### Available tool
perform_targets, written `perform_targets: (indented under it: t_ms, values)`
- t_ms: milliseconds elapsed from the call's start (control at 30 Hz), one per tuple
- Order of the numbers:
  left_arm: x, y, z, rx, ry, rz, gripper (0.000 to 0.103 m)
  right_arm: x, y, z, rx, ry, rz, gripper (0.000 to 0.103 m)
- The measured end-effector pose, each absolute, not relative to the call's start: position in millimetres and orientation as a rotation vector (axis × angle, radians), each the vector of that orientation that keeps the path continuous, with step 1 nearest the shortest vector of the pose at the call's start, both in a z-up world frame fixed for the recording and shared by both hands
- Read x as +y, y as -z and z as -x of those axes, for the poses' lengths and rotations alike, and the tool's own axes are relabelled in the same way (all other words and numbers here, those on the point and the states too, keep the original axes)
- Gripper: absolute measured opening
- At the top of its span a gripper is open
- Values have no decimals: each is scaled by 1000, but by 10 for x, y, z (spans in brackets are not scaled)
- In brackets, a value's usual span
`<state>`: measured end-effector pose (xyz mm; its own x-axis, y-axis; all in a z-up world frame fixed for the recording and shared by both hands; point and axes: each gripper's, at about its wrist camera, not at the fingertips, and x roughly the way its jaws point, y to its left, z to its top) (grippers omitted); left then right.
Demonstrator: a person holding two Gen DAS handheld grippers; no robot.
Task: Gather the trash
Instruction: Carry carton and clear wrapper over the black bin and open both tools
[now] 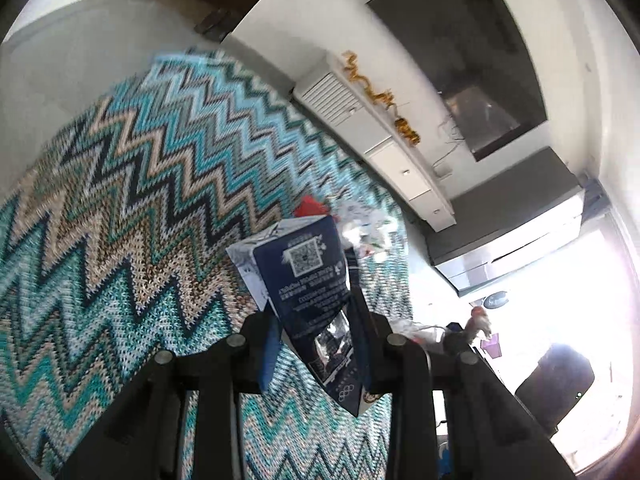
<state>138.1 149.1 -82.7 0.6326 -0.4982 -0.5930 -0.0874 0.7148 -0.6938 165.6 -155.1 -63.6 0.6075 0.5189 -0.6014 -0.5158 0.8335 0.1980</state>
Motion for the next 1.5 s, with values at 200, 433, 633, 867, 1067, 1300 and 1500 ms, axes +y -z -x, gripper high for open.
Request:
perform_targets:
  t_ms: [200,433,633,867,1067,1300,1500]
  values:
    - [1227,316,-1161,801,337,671,29,-2009,330,-1300,615,-514,-40,19]
    - [423,-52,-1190,804,460,554,29,-2878,78,-842,519,-349,-99,20]
    - [-668,-80,-1350,873,594,420,29,-3826,246,-552,512,-159,-185,20]
    - [-2105,308,-1624,1005,724,240,30,-4732,900,-457,625,23,-318,20]
    - [-3156,901,-1836,1129,779,107,30,-5243,1565,-541,750,121,-417,20]
    - [-3863,1520,-2035,1213,798,48,31,-5604,2071,-675,839,185,-487,24]
    - [-4149,1873,-2109,1254,828,23,53,-5749,2265,-732,874,223,-493,46]
